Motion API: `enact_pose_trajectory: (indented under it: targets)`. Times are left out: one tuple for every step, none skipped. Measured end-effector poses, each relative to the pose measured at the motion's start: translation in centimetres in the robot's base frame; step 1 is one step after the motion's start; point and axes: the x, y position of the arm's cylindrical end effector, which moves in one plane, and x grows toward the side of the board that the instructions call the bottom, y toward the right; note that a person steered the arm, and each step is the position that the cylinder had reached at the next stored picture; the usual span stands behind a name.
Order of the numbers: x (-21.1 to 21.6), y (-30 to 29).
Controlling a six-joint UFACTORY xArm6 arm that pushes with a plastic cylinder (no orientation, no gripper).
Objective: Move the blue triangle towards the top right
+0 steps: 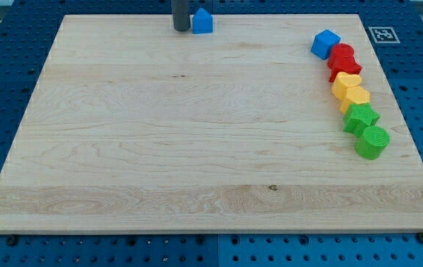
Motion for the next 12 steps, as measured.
enact_pose_trajectory:
  targets:
    - [-0.1, -0.1]
    - [-0.1, -2.0]
    - [-0.1, -5.3]
    - [-1.1, -6.3]
    - [-2.0, -6.9]
    - [-3.2, -7.2]
    - [-3.5, -7.0]
    - [-3.6, -6.7]
    - [-3.5, -5.8]
    - [-3.5, -4.3]
    - [-3.4, -3.0]
    - [-3.4, -0.2]
